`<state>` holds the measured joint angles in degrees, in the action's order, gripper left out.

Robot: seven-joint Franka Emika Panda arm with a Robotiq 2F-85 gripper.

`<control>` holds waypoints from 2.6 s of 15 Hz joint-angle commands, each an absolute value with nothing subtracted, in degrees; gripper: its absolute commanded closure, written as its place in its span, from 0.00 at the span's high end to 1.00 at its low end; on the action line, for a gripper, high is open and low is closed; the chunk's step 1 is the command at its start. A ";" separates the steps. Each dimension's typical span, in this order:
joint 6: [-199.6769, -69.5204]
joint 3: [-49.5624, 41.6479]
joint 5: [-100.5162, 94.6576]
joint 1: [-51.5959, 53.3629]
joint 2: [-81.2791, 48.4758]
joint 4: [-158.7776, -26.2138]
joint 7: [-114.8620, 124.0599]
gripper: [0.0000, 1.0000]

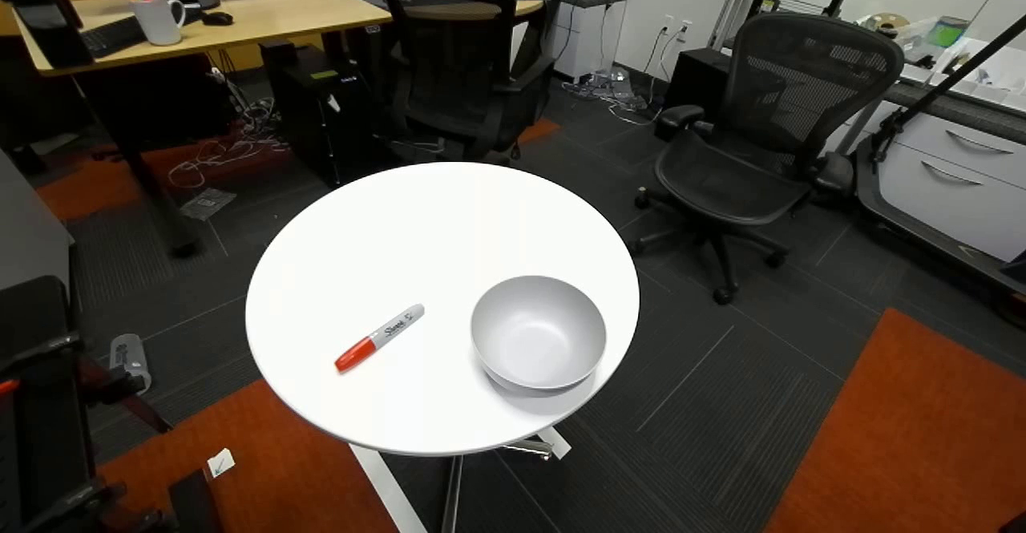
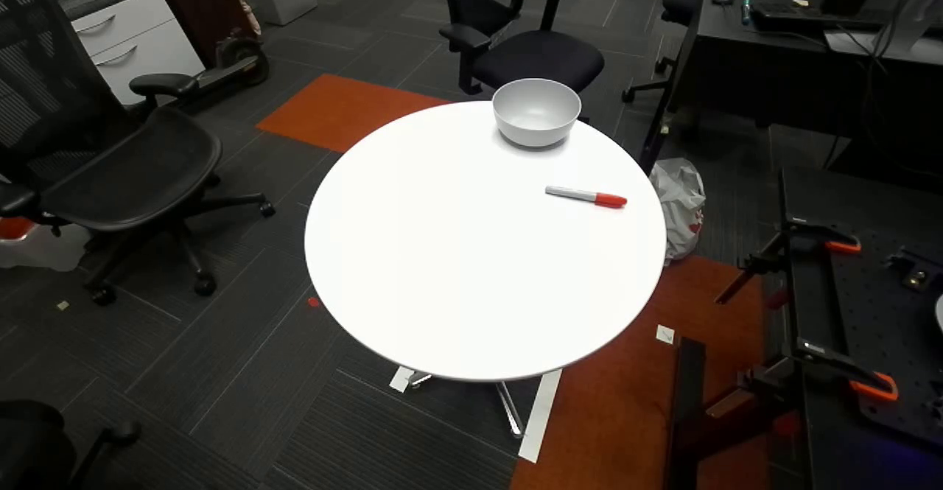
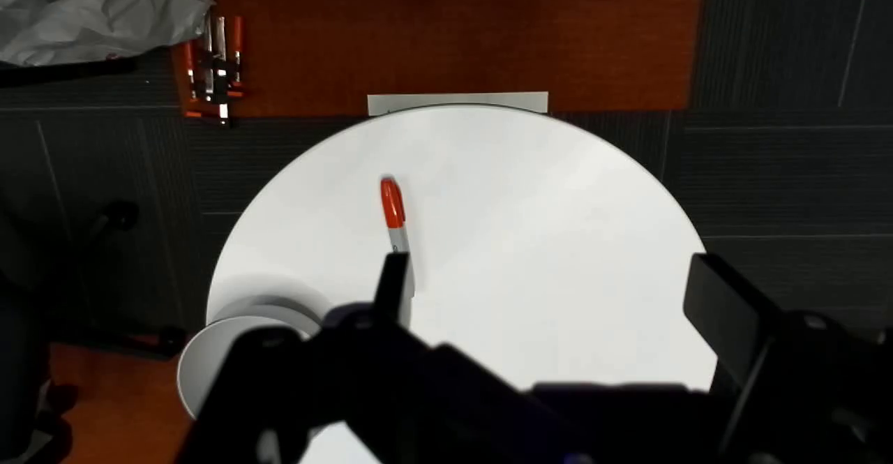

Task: Put the marker in the bowl

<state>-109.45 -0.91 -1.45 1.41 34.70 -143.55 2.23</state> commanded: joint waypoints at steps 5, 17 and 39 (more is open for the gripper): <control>-110.09 -1.08 -1.90 0.16 31.80 -142.10 1.11 1.00; -122.59 -3.96 -7.99 -2.56 14.94 -142.37 -5.03 1.00; -156.93 -3.36 3.78 -6.29 -11.78 -141.77 -18.23 1.00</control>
